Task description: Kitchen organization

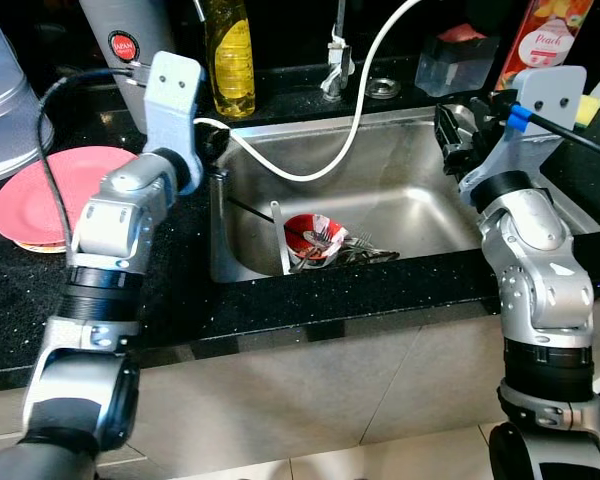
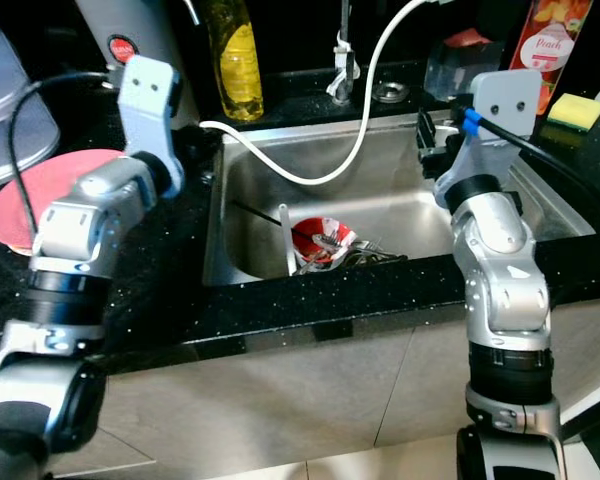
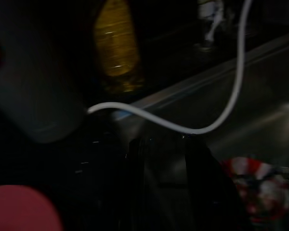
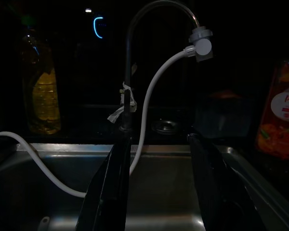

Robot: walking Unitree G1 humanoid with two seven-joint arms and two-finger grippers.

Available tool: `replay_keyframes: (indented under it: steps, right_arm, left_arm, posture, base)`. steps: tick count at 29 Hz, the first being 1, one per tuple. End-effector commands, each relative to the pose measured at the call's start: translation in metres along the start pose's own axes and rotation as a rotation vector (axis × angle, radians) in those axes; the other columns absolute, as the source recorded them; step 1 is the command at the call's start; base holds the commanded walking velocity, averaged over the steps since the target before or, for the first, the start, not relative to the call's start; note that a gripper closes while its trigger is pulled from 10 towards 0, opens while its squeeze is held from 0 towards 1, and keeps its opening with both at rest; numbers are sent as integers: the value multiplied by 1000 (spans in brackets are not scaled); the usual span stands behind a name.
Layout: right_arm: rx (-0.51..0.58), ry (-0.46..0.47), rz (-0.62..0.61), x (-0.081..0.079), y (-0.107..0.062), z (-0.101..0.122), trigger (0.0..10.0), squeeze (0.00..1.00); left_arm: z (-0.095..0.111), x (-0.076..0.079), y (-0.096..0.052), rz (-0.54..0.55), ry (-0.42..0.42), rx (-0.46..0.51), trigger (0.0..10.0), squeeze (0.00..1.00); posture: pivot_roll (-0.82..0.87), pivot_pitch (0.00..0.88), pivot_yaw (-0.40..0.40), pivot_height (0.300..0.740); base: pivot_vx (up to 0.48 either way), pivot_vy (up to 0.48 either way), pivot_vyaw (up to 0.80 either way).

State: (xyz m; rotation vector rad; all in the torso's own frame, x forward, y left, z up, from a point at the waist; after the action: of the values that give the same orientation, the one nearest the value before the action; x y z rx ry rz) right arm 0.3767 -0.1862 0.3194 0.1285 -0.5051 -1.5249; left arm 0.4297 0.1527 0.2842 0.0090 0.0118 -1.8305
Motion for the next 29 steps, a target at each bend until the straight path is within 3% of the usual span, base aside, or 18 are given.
replay_keyframes:
  steps: [1, 3, 8, 9, 10, 11, 12, 13, 16, 17, 18, 22, 23, 24, 26, 27, 29]
  right_arm:
    - [10, 13, 14, -6, 0, 1, 10000, 0]
    - [11, 14, 16, -7, 0, 1, 10000, 0]
    - [9, 15, 29, -10, 1, 0, 10000, 0]
    - [9, 16, 30, -10, 1, 0, 10000, 0]
    - [9, 16, 30, -10, 1, 0, 10000, 0]
    - [7, 17, 33, -11, 1, -1, 10000, 0]
    - [4, 18, 36, -12, 1, -2, 10000, 0]
    - [4, 18, 36, -12, 1, -2, 10000, 0]
    - [1, 24, 32, -12, 2, -4, 10000, 0]
    - [1, 24, 32, -12, 2, -4, 10000, 0]
    - [0, 30, 38, -14, 3, -5, 10000, 0]
    - [0, 33, 47, -17, 3, -6, 10000, 0]
    - [-1, 35, 45, -17, 4, -6, 10000, 0]
    - [-2, 37, 43, -17, 4, -7, 10000, 0]
    - [-2, 38, 41, -17, 4, -7, 10000, 0]
    - [-1, 39, 43, -17, 4, -7, 10000, 0]
    - [-1, 38, 47, -17, 4, -7, 10000, 0]
  left_arm:
    - [5, -13, -6, 36, 58, 3, 10000, 0]
    - [4, -15, -7, 41, 78, -7, 10000, 0]
    - [-7, -44, -31, 63, 382, -120, 10000, 0]
    - [-8, -47, -35, 56, 433, -137, 10000, 0]
    - [-8, -47, -35, 56, 433, -137, 10000, 0]
    - [-8, -55, -41, 71, 471, -158, 10000, 0]
    - [-12, -73, -51, 116, 543, -209, 10000, 0]
    - [-12, -73, -51, 116, 543, -209, 10000, 0]
    - [-32, -93, -61, 163, 653, -316, 10000, 0]
    - [-32, -93, -61, 163, 653, -316, 10000, 0]
    - [-47, -97, -67, 173, 688, -383, 10000, 0]
    - [-52, -95, -69, 191, 672, -400, 10000, 0]
    - [-63, -81, -68, 132, 663, -412, 10000, 0]
    - [-66, -78, -68, 129, 693, -415, 10000, 169]
    - [-67, -77, -68, 128, 721, -419, 10000, 169]
    - [-68, -78, -68, 139, 738, -422, 10000, 1000]
    - [-69, -77, -67, 147, 771, -420, 10000, 1000]
  posture:
    - [13, 26, 48, 740]
    - [13, 26, 48, 740]
    - [32, 34, 36, 740]
    - [32, 34, 36, 740]
    - [32, 34, 36, 740]
    - [36, 33, 35, 740]
    - [48, 33, 37, 740]
    - [48, 33, 37, 740]
    - [62, 39, 34, 740]
    - [62, 39, 34, 740]
    - [67, 35, 34, 740]
    - [69, 33, 35, 740]
    - [72, 36, 35, 740]
    - [72, 37, 34, 740]
    - [72, 36, 34, 740]
    - [71, 36, 34, 740]
    - [71, 36, 34, 740]
  base:
    - [0, 0, 0]
    - [0, 0, 0]
    - [0, 0, 0]
    - [0, 0, 0]
    - [0, 0, 0]
    - [0, 0, 0]
    - [0, 0, 0]
    - [0, 0, 0]
    - [0, 0, 0]
    - [0, 0, 0]
    - [0, 0, 0]
    - [0, 0, 0]
    - [0, 0, 0]
    - [0, 0, 0]
    - [0, 0, 0]
    - [0, 0, 0]
    - [0, 0, 0]
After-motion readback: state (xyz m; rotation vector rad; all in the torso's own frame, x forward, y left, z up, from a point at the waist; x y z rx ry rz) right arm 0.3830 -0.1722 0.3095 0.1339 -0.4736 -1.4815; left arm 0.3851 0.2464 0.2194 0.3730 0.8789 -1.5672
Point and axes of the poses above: a point about 5 cm out from each wrist's last joint towards the gripper, its own y axis pointing out of the wrist towards the gripper, its own z axis along the axis of the wrist's last joint, x = y × z, the point moved 6 cm from there along y, pointing out of the wrist towards the gripper, and after that the axes turned 9 degrees about -y, right-handed, at the moved point
